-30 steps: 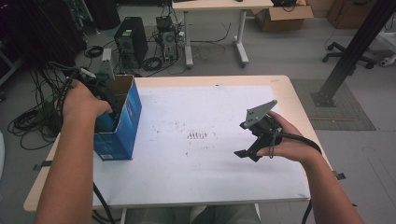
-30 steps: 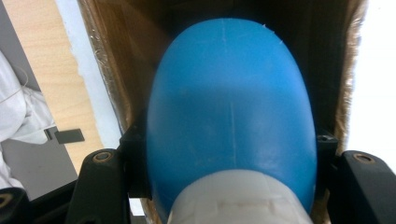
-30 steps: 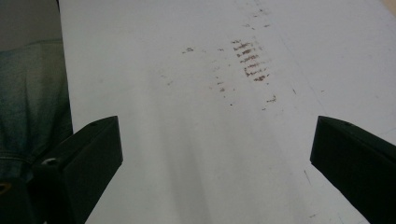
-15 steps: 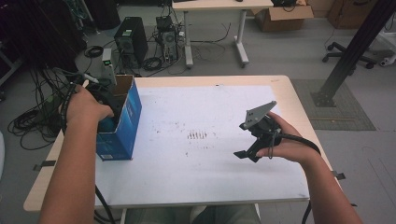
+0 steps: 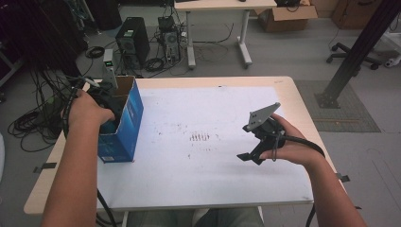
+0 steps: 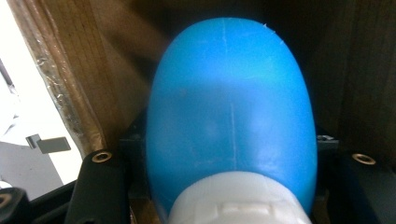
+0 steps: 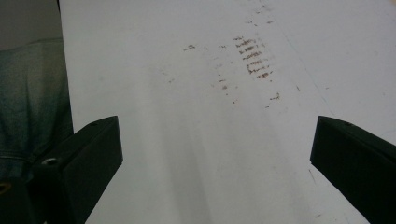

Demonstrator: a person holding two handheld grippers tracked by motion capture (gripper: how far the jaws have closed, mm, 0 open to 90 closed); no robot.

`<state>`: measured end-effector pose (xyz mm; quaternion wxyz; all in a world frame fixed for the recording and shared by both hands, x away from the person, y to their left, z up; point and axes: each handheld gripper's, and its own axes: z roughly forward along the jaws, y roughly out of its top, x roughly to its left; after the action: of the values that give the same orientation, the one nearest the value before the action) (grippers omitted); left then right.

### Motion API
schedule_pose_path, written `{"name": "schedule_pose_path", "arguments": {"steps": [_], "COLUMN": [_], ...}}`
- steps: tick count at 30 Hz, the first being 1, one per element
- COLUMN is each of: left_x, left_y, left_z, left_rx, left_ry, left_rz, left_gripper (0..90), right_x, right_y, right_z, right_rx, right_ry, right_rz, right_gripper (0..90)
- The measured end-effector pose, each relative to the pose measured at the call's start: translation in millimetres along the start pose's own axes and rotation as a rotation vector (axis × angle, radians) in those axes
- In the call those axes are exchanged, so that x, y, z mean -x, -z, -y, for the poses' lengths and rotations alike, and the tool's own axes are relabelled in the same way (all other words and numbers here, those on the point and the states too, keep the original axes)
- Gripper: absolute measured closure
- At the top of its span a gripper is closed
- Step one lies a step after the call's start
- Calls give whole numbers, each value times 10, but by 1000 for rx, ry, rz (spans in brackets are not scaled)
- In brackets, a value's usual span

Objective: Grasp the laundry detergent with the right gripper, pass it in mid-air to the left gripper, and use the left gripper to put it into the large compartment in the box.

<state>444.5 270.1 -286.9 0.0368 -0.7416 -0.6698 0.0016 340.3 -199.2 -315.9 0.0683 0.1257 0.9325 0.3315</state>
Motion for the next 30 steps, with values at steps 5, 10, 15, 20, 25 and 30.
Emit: {"name": "schedule_pose_path", "arguments": {"steps": [5,10,15,20,25,30], "left_x": [-2,-6,-14,-12,-2,16], "left_y": [0,-3,4,31,69,123], "left_z": [0,9,18,24,33,45], "left_rx": [-5,7,14,22,18,15], "left_ry": [10,15,23,24,20,16], "left_rz": [4,7,15,17,29,24], "left_gripper": [381,379,374,356,319,302], "right_x": [-1,-2,-4,-12,-16,-19], "right_y": [-11,-7,14,11,5,5], "right_z": [0,5,9,21,32,40], "right_rx": [-1,-1,-2,-6,-7,-3], "right_ry": [0,4,4,1,3,3], "right_rz": [-2,-3,-4,-5,-9,-11], "right_gripper": [23,23,23,22,24,23]}}
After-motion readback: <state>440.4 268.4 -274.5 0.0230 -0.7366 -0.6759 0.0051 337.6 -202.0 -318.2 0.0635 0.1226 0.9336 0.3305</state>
